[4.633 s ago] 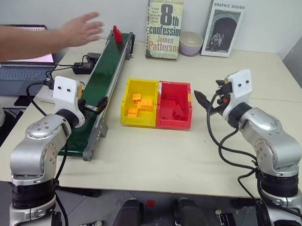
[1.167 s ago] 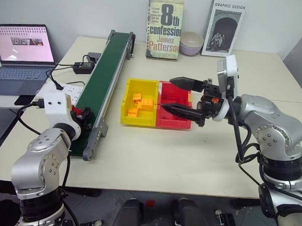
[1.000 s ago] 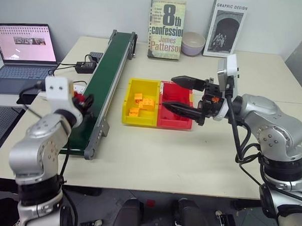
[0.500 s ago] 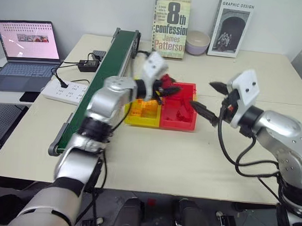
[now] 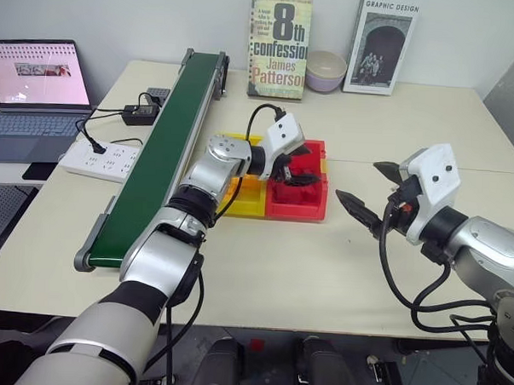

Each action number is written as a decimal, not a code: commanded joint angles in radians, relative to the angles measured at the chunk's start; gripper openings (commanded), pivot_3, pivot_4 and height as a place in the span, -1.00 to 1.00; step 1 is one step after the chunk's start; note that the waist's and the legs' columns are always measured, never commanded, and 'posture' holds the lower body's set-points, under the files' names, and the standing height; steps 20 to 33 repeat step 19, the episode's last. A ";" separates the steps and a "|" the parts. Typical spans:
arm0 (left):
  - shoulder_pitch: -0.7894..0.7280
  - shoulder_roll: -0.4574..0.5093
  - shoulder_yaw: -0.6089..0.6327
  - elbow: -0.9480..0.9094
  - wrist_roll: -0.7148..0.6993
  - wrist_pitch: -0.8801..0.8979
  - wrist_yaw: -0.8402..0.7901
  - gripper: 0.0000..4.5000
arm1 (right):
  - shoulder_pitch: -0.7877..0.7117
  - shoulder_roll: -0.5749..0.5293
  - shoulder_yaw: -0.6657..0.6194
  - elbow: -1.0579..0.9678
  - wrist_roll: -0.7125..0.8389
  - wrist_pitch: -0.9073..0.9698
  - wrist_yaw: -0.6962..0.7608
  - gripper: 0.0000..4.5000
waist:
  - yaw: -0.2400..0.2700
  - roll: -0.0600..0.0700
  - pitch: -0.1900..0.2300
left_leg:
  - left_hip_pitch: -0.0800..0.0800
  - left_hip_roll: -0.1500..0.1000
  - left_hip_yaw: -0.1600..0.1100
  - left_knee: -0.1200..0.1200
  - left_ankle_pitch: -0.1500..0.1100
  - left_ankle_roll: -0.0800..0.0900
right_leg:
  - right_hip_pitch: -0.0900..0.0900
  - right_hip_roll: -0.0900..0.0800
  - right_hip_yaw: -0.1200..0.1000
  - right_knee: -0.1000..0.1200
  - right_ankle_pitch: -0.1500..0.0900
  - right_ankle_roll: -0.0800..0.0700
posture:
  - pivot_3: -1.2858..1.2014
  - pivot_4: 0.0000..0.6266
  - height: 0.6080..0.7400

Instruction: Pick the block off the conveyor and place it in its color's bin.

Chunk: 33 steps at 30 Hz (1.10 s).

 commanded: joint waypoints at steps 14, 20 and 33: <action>0.369 0.589 0.259 -0.849 -0.169 0.569 -0.164 0.98 | -0.176 -0.152 0.104 0.332 0.003 -0.260 0.397 1.00 | -0.024 0.002 0.001 | 0.005 0.005 -0.002 -0.003 0.000 0.000 | 0.001 0.003 0.001 0.003 0.002 -0.004 | 0.03 -0.52 1.00; 0.481 0.656 0.322 -0.988 -0.218 0.654 -0.125 0.98 | -0.205 -0.139 0.152 0.417 -0.038 -0.328 0.432 1.00 | -0.007 0.002 0.002 | 0.004 0.001 -0.001 -0.001 0.000 0.000 | 0.002 0.000 0.001 0.001 -0.001 -0.001 | 0.03 -0.52 1.00; 0.481 0.656 0.322 -0.988 -0.218 0.654 -0.125 0.98 | -0.205 -0.139 0.152 0.417 -0.038 -0.328 0.432 1.00 | -0.007 0.002 0.002 | 0.004 0.001 -0.001 -0.001 0.000 0.000 | 0.002 0.000 0.001 0.001 -0.001 -0.001 | 0.03 -0.52 1.00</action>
